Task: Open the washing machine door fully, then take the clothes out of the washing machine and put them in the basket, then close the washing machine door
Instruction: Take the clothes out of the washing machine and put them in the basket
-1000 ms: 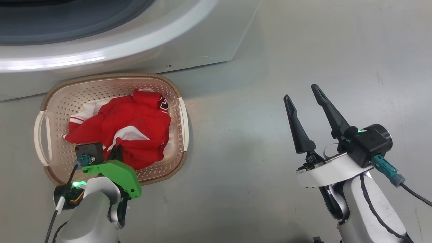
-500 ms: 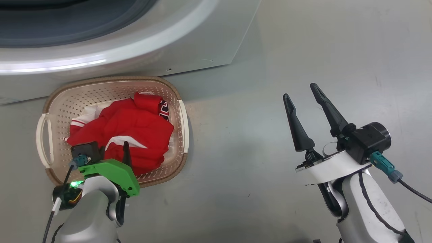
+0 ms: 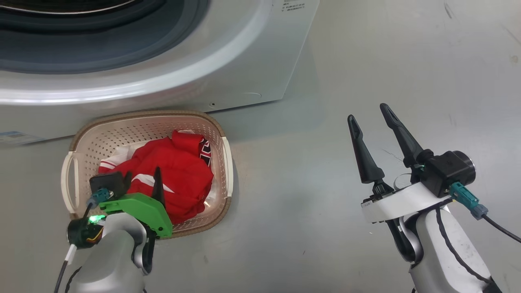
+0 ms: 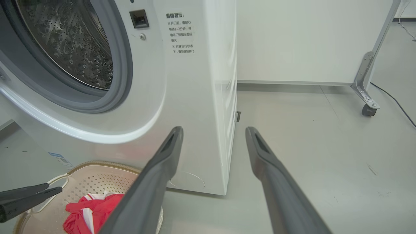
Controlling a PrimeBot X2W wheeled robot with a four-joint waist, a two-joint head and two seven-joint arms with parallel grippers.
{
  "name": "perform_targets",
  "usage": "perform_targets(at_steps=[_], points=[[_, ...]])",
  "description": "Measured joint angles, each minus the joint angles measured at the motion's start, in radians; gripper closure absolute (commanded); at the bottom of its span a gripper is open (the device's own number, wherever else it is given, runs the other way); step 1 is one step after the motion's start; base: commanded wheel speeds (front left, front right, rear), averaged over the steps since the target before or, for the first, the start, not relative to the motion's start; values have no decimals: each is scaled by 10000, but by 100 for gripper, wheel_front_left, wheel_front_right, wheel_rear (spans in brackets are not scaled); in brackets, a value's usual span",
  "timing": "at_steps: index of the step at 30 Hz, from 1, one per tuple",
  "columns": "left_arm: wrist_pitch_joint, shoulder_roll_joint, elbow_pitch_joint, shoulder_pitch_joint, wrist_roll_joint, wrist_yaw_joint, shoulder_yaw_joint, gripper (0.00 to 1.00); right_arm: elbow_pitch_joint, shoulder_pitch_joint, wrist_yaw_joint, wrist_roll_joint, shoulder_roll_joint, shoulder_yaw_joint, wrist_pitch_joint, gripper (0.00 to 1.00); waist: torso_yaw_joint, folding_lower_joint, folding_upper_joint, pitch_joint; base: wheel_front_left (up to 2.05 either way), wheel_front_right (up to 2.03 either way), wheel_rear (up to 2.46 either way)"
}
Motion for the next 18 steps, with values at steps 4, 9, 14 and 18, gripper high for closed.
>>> perform_targets(at_steps=[4,9,14,18], points=[[-21,-6,-224,12,190,-4,-69,0,117,48,2,0,6,-192,0,0,73,0,0,-305,0,0,0],[-27,-12,-1298,26,437,13,238,0,159,309,-4,27,4,-696,0,0,218,0,0,-725,0,0,0],[-29,-21,-2456,105,1057,111,497,0,278,660,-4,8,0,-832,0,0,437,0,0,-1262,0,0,0],[-27,-23,-3181,384,1406,192,685,0,288,777,-4,-10,4,-846,0,0,598,1,0,-1611,0,0,0]])
